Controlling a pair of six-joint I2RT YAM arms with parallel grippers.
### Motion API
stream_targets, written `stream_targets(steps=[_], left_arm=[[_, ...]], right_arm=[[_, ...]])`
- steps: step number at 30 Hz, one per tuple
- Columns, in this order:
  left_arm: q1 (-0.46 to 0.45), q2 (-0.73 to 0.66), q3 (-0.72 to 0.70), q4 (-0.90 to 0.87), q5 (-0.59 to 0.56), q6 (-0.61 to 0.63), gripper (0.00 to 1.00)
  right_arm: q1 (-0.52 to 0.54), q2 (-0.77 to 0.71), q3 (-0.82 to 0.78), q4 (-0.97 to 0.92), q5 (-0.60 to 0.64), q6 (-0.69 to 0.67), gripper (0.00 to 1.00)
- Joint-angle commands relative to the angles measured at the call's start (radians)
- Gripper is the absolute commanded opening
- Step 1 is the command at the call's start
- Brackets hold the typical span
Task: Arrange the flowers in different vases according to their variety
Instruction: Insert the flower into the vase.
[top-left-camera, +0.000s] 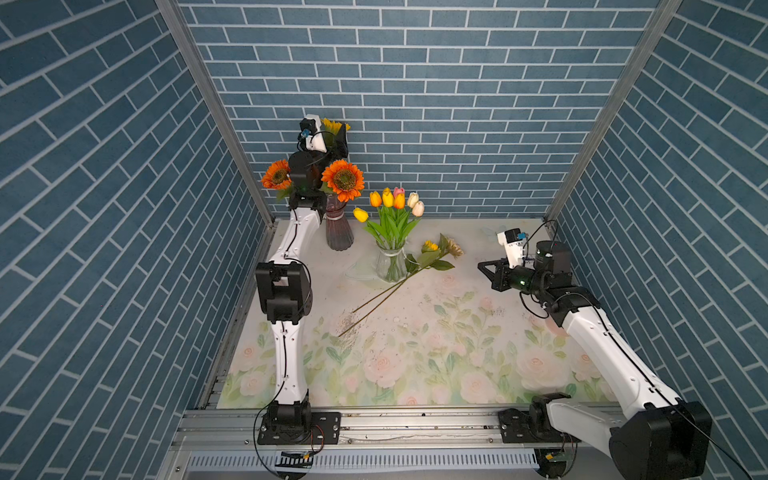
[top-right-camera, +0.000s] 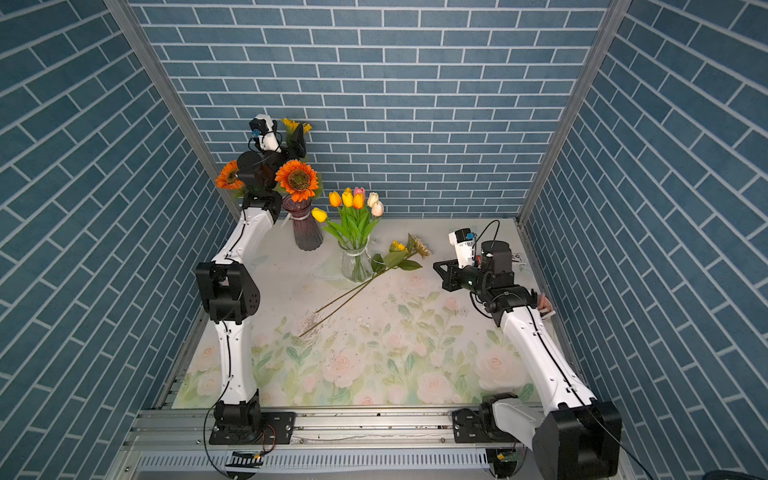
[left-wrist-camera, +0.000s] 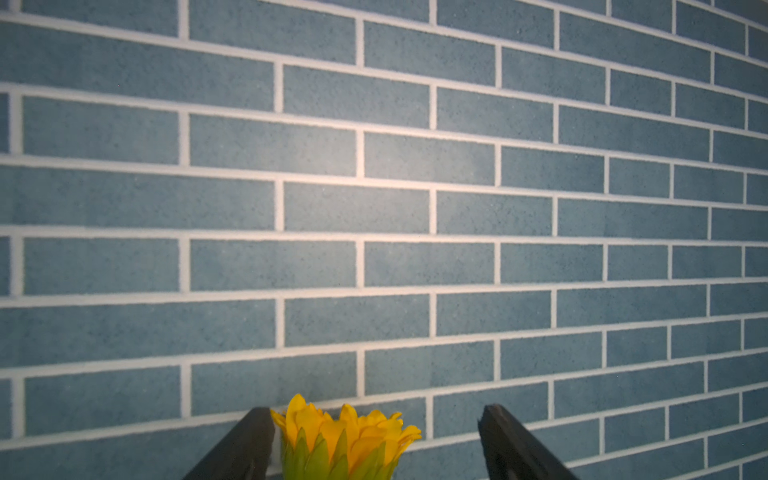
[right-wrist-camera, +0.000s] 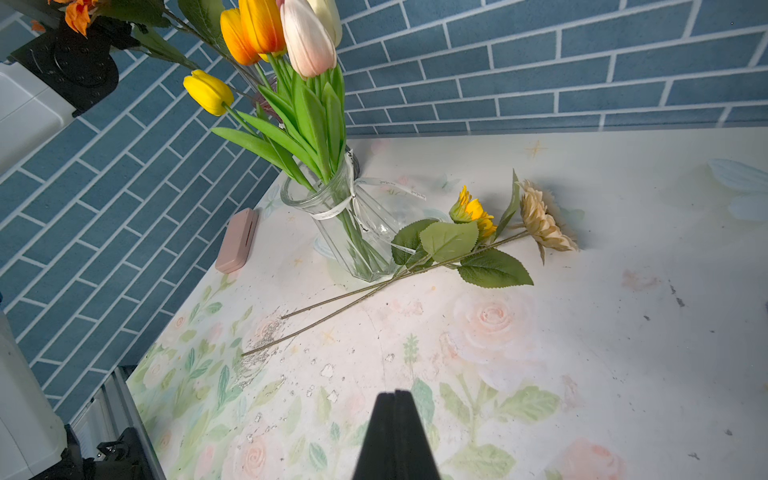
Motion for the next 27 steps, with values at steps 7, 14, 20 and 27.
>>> stream_targets(steps=[7,14,20,27], left_arm=[[-0.004,-0.061,0.023,0.050,0.005,0.024,0.84],[-0.008,-0.156,-0.007,0.053,0.042,0.041,0.84],[-0.012,-0.253,-0.063,0.055,0.056,0.077,0.85],[-0.016,-0.454,-0.238,0.081,0.052,0.122,0.85]], right_arm=[[0.006,-0.007,0.028,0.014,-0.016,0.009,0.00],[0.009,-0.015,0.026,0.017,-0.018,0.011,0.00],[0.015,-0.029,0.026,0.017,-0.019,0.015,0.00],[0.024,-0.056,0.021,0.009,-0.017,0.022,0.00]])
